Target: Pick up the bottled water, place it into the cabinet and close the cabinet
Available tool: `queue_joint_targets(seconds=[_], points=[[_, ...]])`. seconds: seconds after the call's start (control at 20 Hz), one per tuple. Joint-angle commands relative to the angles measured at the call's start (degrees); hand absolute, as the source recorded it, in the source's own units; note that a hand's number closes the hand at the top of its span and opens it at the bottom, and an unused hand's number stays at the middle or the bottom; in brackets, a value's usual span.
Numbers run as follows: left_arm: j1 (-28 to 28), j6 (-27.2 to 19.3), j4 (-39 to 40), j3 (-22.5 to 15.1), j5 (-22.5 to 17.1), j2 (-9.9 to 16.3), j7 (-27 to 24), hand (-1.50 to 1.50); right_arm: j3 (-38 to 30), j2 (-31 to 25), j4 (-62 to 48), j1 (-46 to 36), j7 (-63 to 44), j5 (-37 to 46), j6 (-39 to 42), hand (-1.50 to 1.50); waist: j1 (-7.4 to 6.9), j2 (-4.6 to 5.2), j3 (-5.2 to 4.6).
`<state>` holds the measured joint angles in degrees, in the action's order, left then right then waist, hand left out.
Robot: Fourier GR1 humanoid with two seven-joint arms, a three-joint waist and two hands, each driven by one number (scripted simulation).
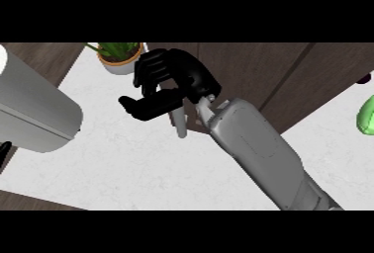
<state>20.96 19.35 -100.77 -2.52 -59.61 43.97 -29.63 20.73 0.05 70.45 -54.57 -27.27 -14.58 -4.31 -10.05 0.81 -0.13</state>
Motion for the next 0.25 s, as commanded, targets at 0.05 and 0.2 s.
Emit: queue_joint_targets(seconds=[0.05,0.2], points=[[1.33,0.33,0.25,0.44,-0.36,-0.4,-0.22,-1.5,-7.46,-0.05,-8.94,-6.93,5.16,-1.72,-8.74,-1.5,0.23,1.27,-0.01],[1.68,1.24,0.3,0.41,-0.02,-0.19,-0.25,-1.5,-7.65,-0.05,-10.18,-8.51,5.29,-2.72,-9.74,-1.5,0.75,1.46,-0.07]])
